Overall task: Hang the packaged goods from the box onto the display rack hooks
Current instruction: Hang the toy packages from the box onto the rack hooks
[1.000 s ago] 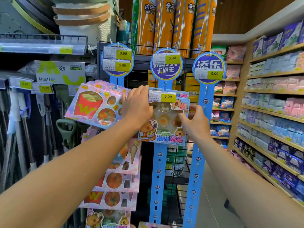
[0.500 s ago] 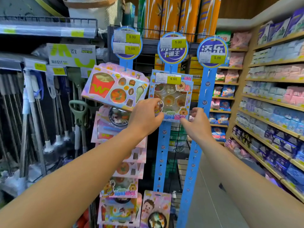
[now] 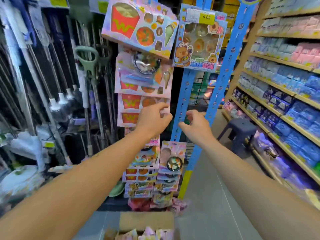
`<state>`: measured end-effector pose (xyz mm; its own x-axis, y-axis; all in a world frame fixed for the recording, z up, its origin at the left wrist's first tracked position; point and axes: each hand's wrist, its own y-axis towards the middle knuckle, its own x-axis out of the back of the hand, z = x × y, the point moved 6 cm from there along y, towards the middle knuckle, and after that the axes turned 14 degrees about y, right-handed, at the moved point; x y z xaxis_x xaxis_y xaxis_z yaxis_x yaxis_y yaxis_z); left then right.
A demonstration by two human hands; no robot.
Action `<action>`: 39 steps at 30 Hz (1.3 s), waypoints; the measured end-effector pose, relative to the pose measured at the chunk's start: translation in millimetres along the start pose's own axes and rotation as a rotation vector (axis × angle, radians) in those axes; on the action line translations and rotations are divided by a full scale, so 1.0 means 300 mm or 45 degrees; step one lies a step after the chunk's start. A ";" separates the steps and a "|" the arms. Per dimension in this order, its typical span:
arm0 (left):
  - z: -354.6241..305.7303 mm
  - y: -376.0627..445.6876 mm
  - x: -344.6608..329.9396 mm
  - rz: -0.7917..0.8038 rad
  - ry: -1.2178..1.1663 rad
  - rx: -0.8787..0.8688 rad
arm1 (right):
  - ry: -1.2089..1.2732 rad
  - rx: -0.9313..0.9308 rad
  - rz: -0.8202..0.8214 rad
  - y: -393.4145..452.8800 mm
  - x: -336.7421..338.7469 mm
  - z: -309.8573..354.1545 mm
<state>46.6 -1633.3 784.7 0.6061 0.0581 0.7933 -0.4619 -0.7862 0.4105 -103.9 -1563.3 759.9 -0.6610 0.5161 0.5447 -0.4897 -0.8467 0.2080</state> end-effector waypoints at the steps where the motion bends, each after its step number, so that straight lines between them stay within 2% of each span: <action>1: 0.035 -0.043 -0.025 0.034 -0.017 0.009 | -0.006 -0.020 0.013 -0.037 -0.042 -0.020; 8: 0.248 -0.280 -0.201 0.271 -0.093 0.149 | -0.093 -0.180 0.170 -0.232 -0.292 -0.189; 14: 0.426 -0.483 -0.418 0.453 -0.132 0.334 | -0.059 -0.346 0.306 -0.370 -0.482 -0.431; 23: 0.669 -0.840 -0.875 0.782 -0.142 0.697 | -0.025 -0.737 0.624 -0.588 -0.775 -0.951; 33: 0.942 -1.221 -1.314 1.011 -0.110 1.013 | -0.025 -0.971 0.875 -0.794 -1.107 -1.448; 39: 1.174 -1.466 -1.519 1.033 -0.070 1.208 | -0.042 -1.054 1.000 -0.897 -1.345 -1.693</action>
<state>201.7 -1530.8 84.4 0.4022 -0.6583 0.6363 -0.0801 -0.7176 -0.6918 5.8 -1478.1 71.7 -0.9411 -0.1324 0.3112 -0.1799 -0.5830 -0.7923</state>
